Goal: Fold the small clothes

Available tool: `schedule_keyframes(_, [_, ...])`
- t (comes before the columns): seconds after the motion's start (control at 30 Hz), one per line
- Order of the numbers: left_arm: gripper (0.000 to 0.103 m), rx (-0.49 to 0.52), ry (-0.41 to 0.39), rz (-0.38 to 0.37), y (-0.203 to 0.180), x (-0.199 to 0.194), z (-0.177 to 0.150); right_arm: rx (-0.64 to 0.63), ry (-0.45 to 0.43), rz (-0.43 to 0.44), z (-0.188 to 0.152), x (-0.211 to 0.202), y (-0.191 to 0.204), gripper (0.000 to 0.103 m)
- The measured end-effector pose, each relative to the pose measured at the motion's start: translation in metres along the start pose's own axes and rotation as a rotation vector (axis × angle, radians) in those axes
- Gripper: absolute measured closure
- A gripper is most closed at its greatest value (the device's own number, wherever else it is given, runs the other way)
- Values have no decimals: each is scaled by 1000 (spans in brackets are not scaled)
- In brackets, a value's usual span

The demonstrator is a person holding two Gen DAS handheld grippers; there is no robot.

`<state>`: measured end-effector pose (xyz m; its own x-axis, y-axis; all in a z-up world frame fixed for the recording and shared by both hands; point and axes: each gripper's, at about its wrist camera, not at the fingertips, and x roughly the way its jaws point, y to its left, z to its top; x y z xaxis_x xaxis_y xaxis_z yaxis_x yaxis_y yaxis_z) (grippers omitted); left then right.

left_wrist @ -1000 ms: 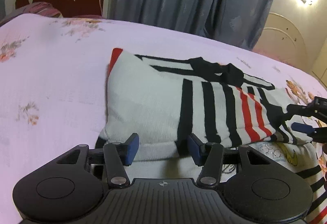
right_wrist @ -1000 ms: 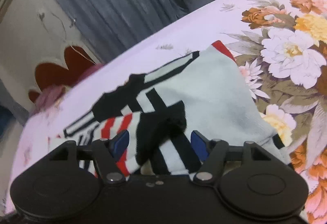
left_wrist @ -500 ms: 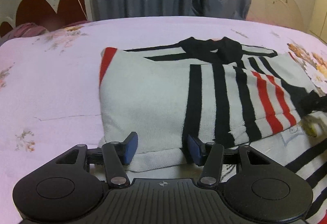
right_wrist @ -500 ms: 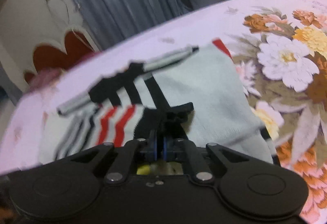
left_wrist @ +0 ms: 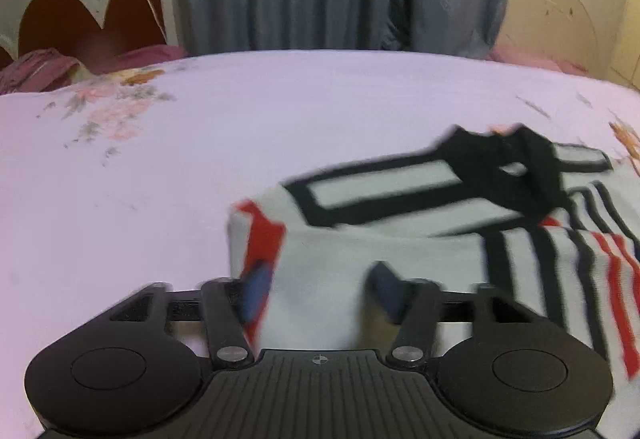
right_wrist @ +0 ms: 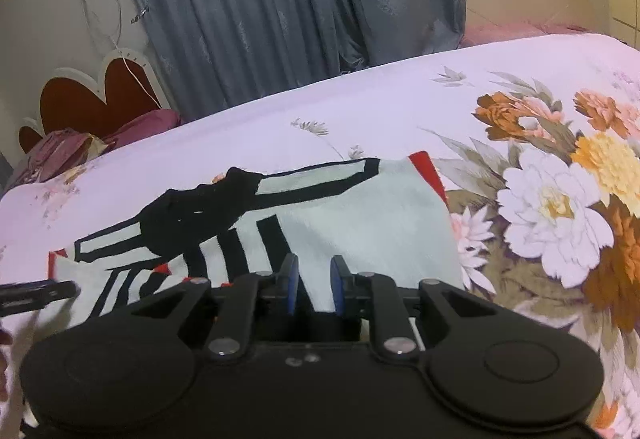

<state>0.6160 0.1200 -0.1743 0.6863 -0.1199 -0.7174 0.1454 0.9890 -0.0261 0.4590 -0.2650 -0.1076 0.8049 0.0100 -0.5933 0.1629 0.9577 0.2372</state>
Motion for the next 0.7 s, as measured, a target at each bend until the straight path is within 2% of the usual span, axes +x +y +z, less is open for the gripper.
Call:
schedule_keyframes(0.03, [39,-36,-1,22,5,-2,3,8,4,-10,-1,2,-2,83])
schedule_keyframes(0.07, [39,-27,-4,112,4,-6,6,27,15,-22,-2,6,-5,83])
schedule_keyframes(0.1, [39,-19,-20,146,5,-11,5,43,21,-27,-3,8,-8,82])
schedule_keyframes(0.2, [39,-98,-90,49,8,-38,0,55,21,7,-5,8,-5,78])
schedule_keyframes(0.23, [39,-88,-113,24,0,-45,-2,39,13,35,-5,9,5,77])
schedule_keyframes(0.27, [39,-59,-124,6,-12,-51,-4,24,10,62,-5,10,15,71])
schedule_keyframes(0.3, [39,-20,-128,-13,-28,-55,-7,7,7,96,-5,12,29,59])
schedule_keyframes(0.37, [39,21,-129,-36,-54,-54,-14,-50,19,171,-9,21,64,43])
schedule_keyframes(0.4, [39,25,-110,-45,-59,-53,-18,-85,43,204,-11,26,81,43])
schedule_keyframes(0.43, [39,20,-92,-47,-63,-50,-24,-108,68,223,-14,31,93,45])
schedule_keyframes(0.47, [39,14,-73,-44,-63,-47,-31,-126,104,241,-18,38,103,55])
schedule_keyframes(0.5, [39,17,-48,-18,-61,-44,-39,-136,145,245,-22,45,107,79])
schedule_keyframes(0.57, [39,-2,-80,15,-44,-51,-54,-190,183,161,-27,53,104,96])
schedule_keyframes(0.6, [39,-18,-79,58,-35,-56,-58,-184,169,140,-27,50,93,98])
schedule_keyframes(0.63, [33,-27,-77,104,-24,-61,-64,-172,154,93,-26,45,81,103])
schedule_keyframes(0.67, [27,-49,-66,109,-13,-63,-69,-172,140,41,-26,40,71,103])
schedule_keyframes(0.7, [26,-98,-62,72,-1,-66,-75,-160,139,28,-26,37,59,103])
